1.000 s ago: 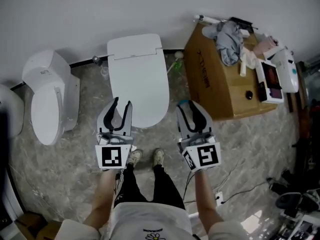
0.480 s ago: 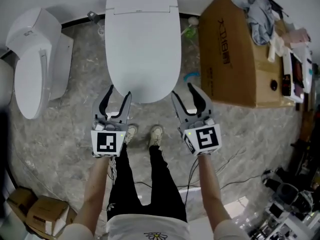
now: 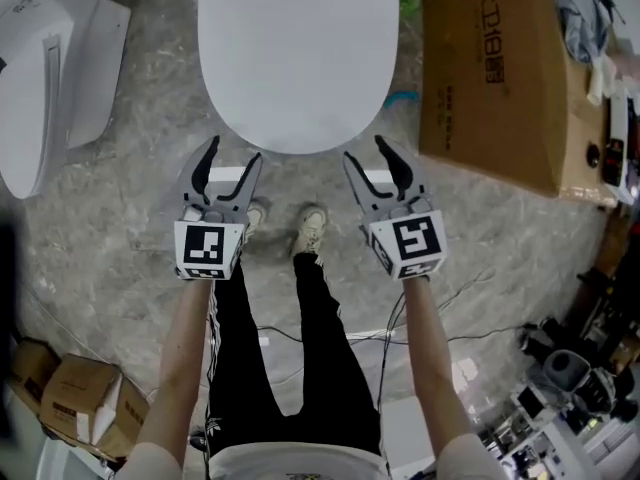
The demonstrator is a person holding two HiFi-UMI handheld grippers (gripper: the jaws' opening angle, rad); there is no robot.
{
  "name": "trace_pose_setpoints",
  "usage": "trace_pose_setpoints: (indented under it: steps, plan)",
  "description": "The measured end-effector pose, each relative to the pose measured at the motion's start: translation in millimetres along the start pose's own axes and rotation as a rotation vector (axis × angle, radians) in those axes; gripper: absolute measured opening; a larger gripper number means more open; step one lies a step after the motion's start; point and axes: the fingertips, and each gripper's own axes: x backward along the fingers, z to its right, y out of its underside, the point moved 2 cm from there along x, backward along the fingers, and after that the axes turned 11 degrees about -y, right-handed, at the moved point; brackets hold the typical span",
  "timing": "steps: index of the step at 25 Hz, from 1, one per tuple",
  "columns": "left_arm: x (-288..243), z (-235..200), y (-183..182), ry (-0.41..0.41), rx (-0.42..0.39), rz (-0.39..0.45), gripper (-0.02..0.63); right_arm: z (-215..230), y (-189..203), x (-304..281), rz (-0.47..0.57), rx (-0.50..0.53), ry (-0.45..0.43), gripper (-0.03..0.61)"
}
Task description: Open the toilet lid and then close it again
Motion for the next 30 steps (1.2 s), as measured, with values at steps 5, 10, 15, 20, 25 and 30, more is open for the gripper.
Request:
trace_pose_setpoints:
  steps: [5,10,15,20,25,30]
  plan:
    - [-7,4,44,0.034,-0.034,-0.068,0.295,0,43,-19,-0.077,-0.02,-0.001,0.216]
    - [-17,10,68,0.039,-0.06,-0.1,0.295,4,74,-33,-0.147,-0.022,-0.014,0.216]
    - [-20,12,79,0.055,-0.094,-0.116,0.295,7,94,-45,-0.203,-0.047,-0.019,0.216]
    - [-30,14,80,0.053,-0.086,-0.117,0.295,7,100,-55,-0.222,-0.049,-0.036,0.216]
    - [-34,17,83,0.083,-0.126,-0.126,0.295,9,102,-59,-0.218,-0.065,-0.029,0.216]
    - [-37,15,81,0.093,-0.128,-0.118,0.295,12,103,-65,-0.22,-0.079,-0.024,0.216]
